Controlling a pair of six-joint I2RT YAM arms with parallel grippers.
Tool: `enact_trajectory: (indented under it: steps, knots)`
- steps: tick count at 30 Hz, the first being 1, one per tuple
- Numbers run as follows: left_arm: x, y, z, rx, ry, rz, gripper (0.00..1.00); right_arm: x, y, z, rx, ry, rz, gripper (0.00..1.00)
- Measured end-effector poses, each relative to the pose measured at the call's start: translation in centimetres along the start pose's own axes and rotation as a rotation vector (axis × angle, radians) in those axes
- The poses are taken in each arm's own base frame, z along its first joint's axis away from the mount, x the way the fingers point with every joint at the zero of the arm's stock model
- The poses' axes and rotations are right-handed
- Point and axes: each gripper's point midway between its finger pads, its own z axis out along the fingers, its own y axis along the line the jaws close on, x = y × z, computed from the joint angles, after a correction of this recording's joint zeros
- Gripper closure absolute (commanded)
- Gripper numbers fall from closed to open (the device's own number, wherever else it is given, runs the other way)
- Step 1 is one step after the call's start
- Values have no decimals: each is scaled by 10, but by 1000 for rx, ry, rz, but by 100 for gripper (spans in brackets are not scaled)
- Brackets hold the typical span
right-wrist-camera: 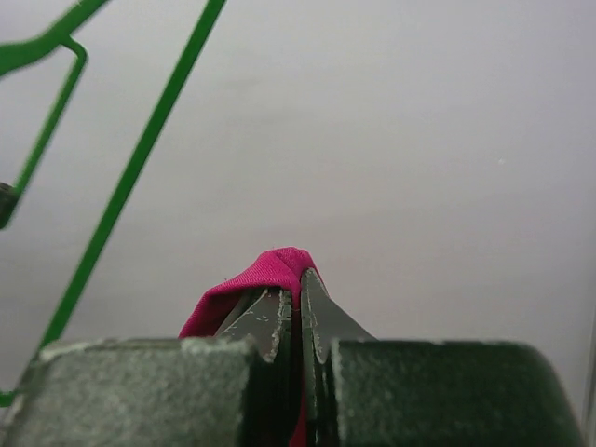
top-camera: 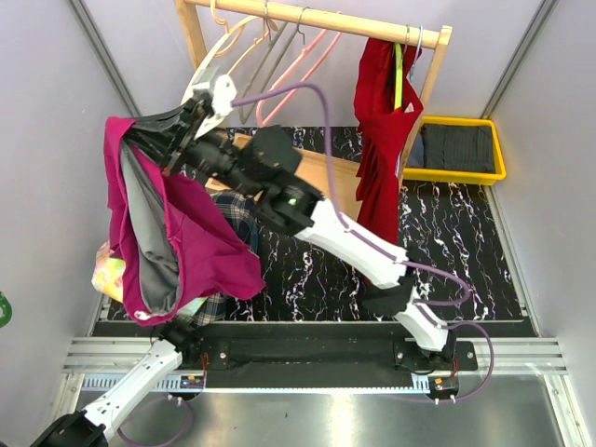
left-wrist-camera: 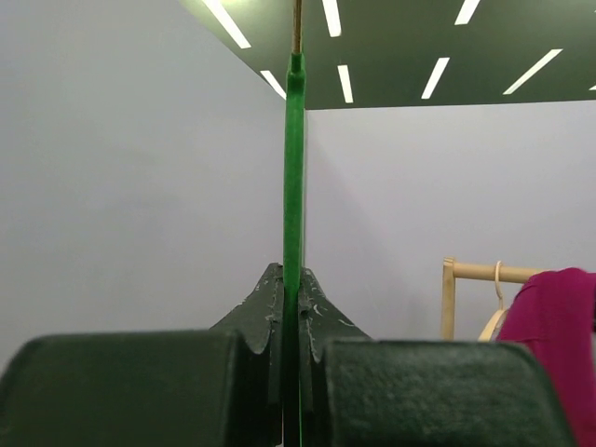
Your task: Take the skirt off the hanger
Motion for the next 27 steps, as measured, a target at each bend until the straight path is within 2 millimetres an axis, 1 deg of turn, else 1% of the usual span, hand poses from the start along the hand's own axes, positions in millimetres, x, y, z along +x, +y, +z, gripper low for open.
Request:
enact_trajectory:
  steps: [4,7,8,9,11,13,15,16,17,18,19,20,21,22,23,25,26,27]
  knots:
    - [5,-3,-5,18,9,8,100,38,-13,11,11,-35,-60,98]
    - [6,-4,-6,24,13,1,100,66,-28,13,52,-20,-108,98]
    - [6,-5,-7,27,13,-1,100,79,-35,12,72,5,-123,98]
    - [6,-6,-7,31,14,-2,100,84,-39,11,83,16,-130,98]
    - [7,-9,-8,43,15,-5,100,106,-53,7,117,69,-147,98]
    - [8,-12,-8,58,16,-10,100,132,-70,-1,156,149,-157,96]
    - [8,-17,-8,83,12,-16,100,165,-84,-14,190,247,-156,93]
    - [7,-20,-8,97,9,-20,100,188,-91,-26,210,320,-149,86]
    - [7,-24,-8,113,4,-29,100,217,-98,-45,235,412,-133,83]
    - [6,-26,-8,125,1,-34,100,237,-101,-60,251,479,-120,79]
    - [5,-30,-8,143,-5,-42,100,270,-106,-88,273,585,-102,70]
    - [5,-35,-7,161,-9,-52,100,290,-107,-107,287,651,-90,67]
    - [5,-40,-6,183,-14,-59,100,314,-108,-134,303,728,-74,64]
    - [5,-47,-4,208,-18,-64,100,333,-109,-156,319,794,-59,61]
    - [6,-55,-1,233,-18,-70,100,356,-110,-187,337,877,-42,55]
    - [9,-71,6,282,-13,-80,100,390,-111,-238,380,1007,-15,51]
    - [12,-82,12,312,-7,-90,100,399,-112,-254,400,1045,-8,47]
    - [15,-92,18,337,3,-97,100,408,-114,-272,429,1083,8,46]
